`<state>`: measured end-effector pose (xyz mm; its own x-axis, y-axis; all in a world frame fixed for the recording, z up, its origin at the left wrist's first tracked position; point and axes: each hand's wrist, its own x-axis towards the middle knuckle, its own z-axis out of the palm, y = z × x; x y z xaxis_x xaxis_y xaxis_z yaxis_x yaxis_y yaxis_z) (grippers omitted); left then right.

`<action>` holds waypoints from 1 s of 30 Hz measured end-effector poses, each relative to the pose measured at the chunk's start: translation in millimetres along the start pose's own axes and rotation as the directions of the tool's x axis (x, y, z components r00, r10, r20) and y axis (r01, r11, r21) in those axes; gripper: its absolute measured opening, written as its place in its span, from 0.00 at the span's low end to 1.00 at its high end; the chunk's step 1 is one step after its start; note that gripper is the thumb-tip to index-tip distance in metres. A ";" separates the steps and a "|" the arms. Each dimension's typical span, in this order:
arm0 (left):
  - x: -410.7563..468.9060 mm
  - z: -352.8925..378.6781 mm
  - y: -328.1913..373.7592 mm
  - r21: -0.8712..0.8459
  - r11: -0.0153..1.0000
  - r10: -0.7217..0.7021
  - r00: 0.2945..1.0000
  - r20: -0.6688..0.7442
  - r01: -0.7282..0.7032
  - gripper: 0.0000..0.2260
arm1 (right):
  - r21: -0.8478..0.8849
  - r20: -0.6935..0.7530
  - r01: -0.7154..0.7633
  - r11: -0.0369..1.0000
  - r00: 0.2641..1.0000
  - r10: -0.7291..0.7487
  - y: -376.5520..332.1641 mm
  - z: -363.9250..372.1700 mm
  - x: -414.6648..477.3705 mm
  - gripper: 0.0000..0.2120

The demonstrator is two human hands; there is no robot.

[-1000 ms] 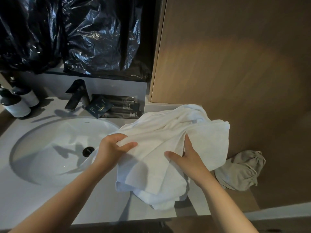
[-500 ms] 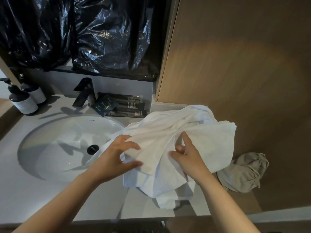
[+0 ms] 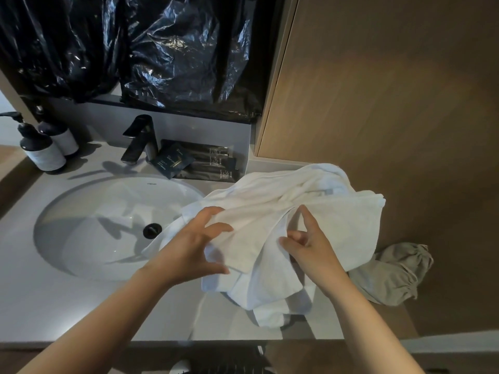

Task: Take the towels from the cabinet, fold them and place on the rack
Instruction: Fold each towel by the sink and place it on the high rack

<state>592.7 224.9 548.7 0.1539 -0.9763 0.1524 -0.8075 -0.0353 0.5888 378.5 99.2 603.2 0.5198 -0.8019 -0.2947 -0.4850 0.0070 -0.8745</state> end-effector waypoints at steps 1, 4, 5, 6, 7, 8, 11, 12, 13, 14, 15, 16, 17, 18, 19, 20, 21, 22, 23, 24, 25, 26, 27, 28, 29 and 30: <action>-0.1 -0.4 -1.7 0.012 1.000 0.010 1.000 0.016 -0.010 0.33 | 0.013 -0.002 -0.008 1.000 1.000 0.008 0.3 -0.6 -0.4 0.40; -0.5 -0.4 -3.9 0.022 0.999 0.046 0.999 -0.028 -0.046 0.28 | 0.040 -0.011 -0.022 0.999 1.000 0.023 -0.4 -0.7 -1.0 0.39; -0.9 -0.1 -3.8 0.002 0.998 0.055 0.997 -0.055 -0.055 0.25 | 0.049 -0.012 -0.017 0.999 1.000 0.018 -0.7 -0.1 -1.6 0.39; -0.9 0.3 -3.6 -0.030 0.998 0.057 0.995 -0.084 -0.060 0.23 | 0.060 -0.011 -0.011 0.998 1.000 0.012 -0.9 0.4 -2.3 0.39; -1.2 1.0 -3.0 -0.068 0.996 0.053 0.992 -0.112 -0.061 0.20 | 0.072 -0.011 -0.008 0.997 1.000 0.009 -0.9 0.6 -3.1 0.39; -0.8 2.0 -1.8 -0.112 0.993 0.034 0.990 -0.137 -0.050 0.17 | 0.082 -0.014 -0.006 0.997 1.000 0.007 -0.2 0.7 -3.5 0.39; 2.2 5.5 4.0 -0.192 0.981 -0.060 0.972 -0.228 0.016 0.05 | 0.117 -0.026 0.004 0.993 1.000 -0.001 2.1 0.2 -4.1 0.38; 3.9 6.9 5.8 -0.214 0.976 -0.104 0.961 -0.255 0.049 0.08 | 0.139 -0.027 0.013 0.990 1.000 -0.010 2.4 0.7 -4.2 0.37; 5.4 8.5 6.5 -0.258 0.962 -0.161 0.948 -0.276 0.088 0.11 | 0.159 -0.025 0.025 0.987 0.999 -0.021 2.3 1.7 -4.5 0.36; 7.4 8.5 6.9 -0.319 0.938 -0.235 0.930 -0.284 0.139 0.14 | 0.173 -0.026 0.037 0.984 0.999 -0.033 2.2 3.1 -4.0 0.35; 9.2 8.0 7.1 -0.386 0.902 -0.313 0.908 -0.280 0.192 0.17 | 0.173 -0.030 0.047 0.984 0.999 -0.043 1.7 4.3 -3.3 0.33; 10.7 6.7 7.7 -0.459 0.854 -0.389 0.886 -0.251 0.245 0.20 | 0.162 -0.036 0.053 0.985 0.998 -0.047 0.4 5.8 -1.4 0.32; 11.8 5.8 7.6 -0.525 0.804 -0.444 0.870 -0.214 0.281 0.22 | 0.143 -0.038 0.057 0.988 0.998 -0.052 -1.7 7.6 1.0 0.29; 12.7 4.4 7.7 -0.563 0.769 -0.472 0.862 -0.182 0.302 0.22 | 0.126 -0.026 0.060 0.990 0.998 -0.058 -4.2 9.8 3.6 0.26; 12.8 3.3 7.4 -0.574 0.759 -0.474 0.865 -0.165 0.306 0.23 | 0.123 -0.001 0.064 0.990 0.998 -0.065 -7.2 12.0 6.4 0.22; 12.8 2.6 6.9 -0.572 0.762 -0.465 0.872 -0.157 0.303 0.23 | 0.132 0.027 0.067 0.989 0.997 -0.071 -9.7 14.1 9.5 0.19; 12.4 2.2 6.0 -0.572 0.766 -0.454 0.877 -0.157 0.294 0.23 | 0.149 0.045 0.069 0.987 0.996 -0.076 -12.6 16.1 12.1 0.17; 12.1 1.7 5.4 -0.578 0.765 -0.447 0.880 -0.162 0.283 0.23 | 0.182 0.053 0.061 0.981 0.996 -0.072 -15.5 18.1 14.8 0.15; 11.4 0.8 5.2 -0.589 0.763 -0.437 0.883 -0.169 0.265 0.22 | 0.234 0.056 0.036 0.972 0.997 -0.050 -18.2 20.0 17.4 0.14; 10.6 0.1 5.6 -0.598 0.763 -0.421 0.890 -0.175 0.244 0.21 | 0.313 0.068 -0.012 0.950 0.998 -0.010 -20.5 21.8 19.7 0.13; 10.1 -0.3 6.4 -0.601 0.768 -0.401 0.898 -0.180 0.223 0.19 | 0.381 0.092 -0.064 0.923 0.995 0.031 -21.8 23.6 21.7 0.12; 9.7 -0.5 7.6 -0.597 0.775 -0.386 0.904 -0.184 0.209 0.18 | 0.407 0.114 -0.094 0.908 0.992 0.052 -21.0 25.1 24.1 0.12; 9.4 -0.9 9.0 -0.589 0.782 -0.379 0.906 -0.190 0.204 0.17 | 0.390 0.125 -0.093 0.916 0.991 0.048 -19.5 26.8 26.0 0.12; 9.4 -1.3 10.5 -0.583 0.786 -0.380 0.905 -0.192 0.206 0.17 | 0.350 0.131 -0.067 0.934 0.991 0.022 -17.4 28.3 27.1 0.14; 9.5 -1.5 11.8 -0.576 0.790 -0.382 0.904 -0.193 0.210 0.18 | 0.292 0.134 -0.019 0.956 0.991 -0.021 -15.0 29.2 27.7 0.16; 9.5 -1.7 12.8 -0.574 0.791 -0.382 0.904 -0.192 0.212 0.18 | 0.217 0.146 0.037 0.976 0.987 -0.070 -12.9 30.0 27.3 0.18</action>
<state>584.8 215.5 559.0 0.5566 -0.8282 0.0652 -0.2793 -0.1127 0.9536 420.0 95.1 594.9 0.6494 -0.7046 -0.2861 -0.3017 0.1067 -0.9474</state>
